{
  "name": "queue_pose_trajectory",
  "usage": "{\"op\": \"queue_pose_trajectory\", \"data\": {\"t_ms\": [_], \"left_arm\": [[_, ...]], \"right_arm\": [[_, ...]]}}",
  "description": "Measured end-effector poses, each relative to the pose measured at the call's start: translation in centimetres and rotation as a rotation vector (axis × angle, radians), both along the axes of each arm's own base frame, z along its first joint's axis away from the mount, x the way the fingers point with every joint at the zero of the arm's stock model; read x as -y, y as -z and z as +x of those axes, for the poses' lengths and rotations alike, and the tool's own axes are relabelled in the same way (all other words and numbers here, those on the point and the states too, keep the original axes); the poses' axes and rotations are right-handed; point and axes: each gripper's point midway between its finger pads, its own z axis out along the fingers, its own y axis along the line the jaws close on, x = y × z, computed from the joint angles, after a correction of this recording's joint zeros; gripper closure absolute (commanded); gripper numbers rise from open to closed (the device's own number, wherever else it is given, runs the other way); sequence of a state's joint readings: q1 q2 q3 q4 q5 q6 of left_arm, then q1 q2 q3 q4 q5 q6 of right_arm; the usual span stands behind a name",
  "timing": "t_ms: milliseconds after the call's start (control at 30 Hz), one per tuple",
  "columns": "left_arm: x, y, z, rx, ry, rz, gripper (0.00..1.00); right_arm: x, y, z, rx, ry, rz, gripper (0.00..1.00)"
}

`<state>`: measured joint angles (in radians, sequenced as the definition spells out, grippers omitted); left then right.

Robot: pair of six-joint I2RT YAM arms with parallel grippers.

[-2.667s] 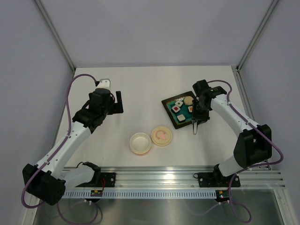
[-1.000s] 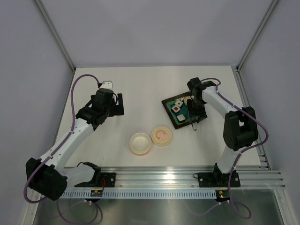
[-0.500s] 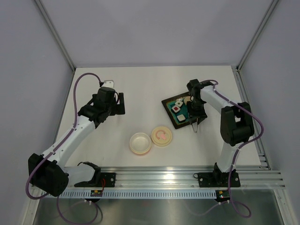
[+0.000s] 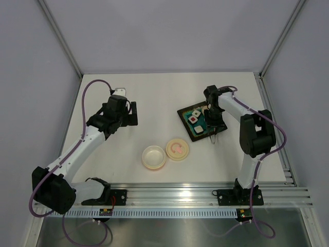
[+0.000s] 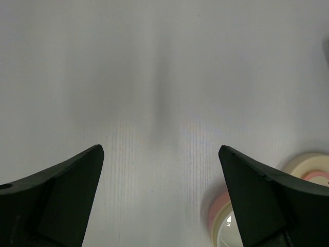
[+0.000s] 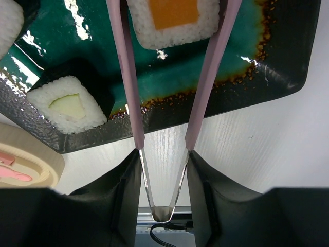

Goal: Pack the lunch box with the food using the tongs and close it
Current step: Pick up the fake food from the plate.

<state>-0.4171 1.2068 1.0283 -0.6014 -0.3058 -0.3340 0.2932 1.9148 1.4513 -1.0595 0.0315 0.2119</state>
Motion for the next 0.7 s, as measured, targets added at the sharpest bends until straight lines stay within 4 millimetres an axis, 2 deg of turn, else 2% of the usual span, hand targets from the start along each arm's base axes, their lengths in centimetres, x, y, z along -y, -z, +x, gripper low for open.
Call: {"op": "queue_pose_trajectory", "data": {"t_ms": [233,433,700], "left_arm": [[0.2,0.3,0.0,-0.012,0.003,-0.008,0.01],[0.6,0.8,0.2,-0.031,0.007,-0.019,0.01],[1.4,1.3,0.0,-0.058,0.015,-0.055,0.01]], "right_arm": [[0.0,0.1,0.0,-0.003,0.002,0.0,0.85],[-0.1,-0.9,-0.2,0.024,0.018,0.008,0.9],[-0.4,-3.8,-1.6,0.096,0.017,0.035,0.92]]}}
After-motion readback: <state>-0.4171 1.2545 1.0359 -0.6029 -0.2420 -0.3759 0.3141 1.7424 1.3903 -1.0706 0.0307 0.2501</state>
